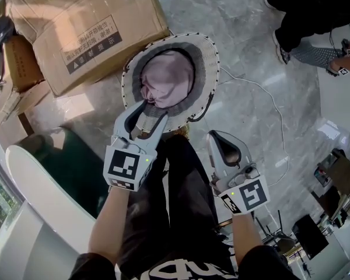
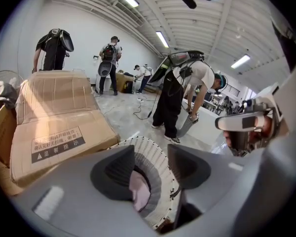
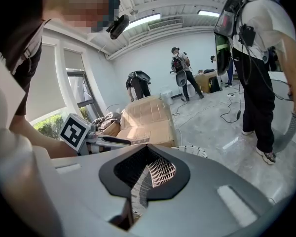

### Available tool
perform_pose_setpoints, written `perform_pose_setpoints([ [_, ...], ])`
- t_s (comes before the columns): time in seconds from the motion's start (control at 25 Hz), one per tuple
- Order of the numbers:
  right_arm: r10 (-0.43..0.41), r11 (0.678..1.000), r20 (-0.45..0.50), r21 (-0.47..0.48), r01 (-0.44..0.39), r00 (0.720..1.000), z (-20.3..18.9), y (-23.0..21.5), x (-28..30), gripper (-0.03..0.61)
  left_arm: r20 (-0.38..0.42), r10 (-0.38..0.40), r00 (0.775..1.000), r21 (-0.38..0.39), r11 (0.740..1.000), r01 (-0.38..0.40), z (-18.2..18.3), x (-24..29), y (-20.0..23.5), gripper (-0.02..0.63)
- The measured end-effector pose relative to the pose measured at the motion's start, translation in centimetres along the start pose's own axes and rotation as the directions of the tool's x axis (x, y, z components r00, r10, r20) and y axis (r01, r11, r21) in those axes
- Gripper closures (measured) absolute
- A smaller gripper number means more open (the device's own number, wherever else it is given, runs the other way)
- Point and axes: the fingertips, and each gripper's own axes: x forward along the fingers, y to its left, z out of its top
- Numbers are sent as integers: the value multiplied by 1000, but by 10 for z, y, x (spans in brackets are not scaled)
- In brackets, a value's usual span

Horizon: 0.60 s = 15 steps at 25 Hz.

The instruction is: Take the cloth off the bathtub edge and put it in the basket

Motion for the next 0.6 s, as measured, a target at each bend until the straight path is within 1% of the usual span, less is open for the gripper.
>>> perform_pose_setpoints([
  [0.12, 1, 1000, 22, -7, -1, 1000, 20, 2, -3, 569, 13, -12, 1000, 20, 1000, 12, 17, -12, -8, 466],
  [0.2, 3, 1000, 37, -16, -2, 999, 34, 6, -7, 569, 38, -36, 999, 24, 999, 35, 34, -22, -21, 498],
  [0.28, 7, 1000, 47, -19, -7, 999, 46, 12, -12, 569, 47, -41, 998, 27, 999, 40, 48, -35, -30, 524],
  [0.4, 23, 999, 65, -33, -21, 998, 67, 25, -21, 569, 79, -43, 996, 3, 999, 43, 68, -57, -39, 607],
  [0.48, 35, 998, 86, -47, -31, 996, 83, 35, -29, 569, 100, -63, 993, -24, 998, 65, 84, -71, -46, 617],
  [0.6, 44, 998, 122, -50, -38, 992, 105, 49, -43, 569, 118, -74, 990, -22, 997, 77, 109, -95, -56, 617],
])
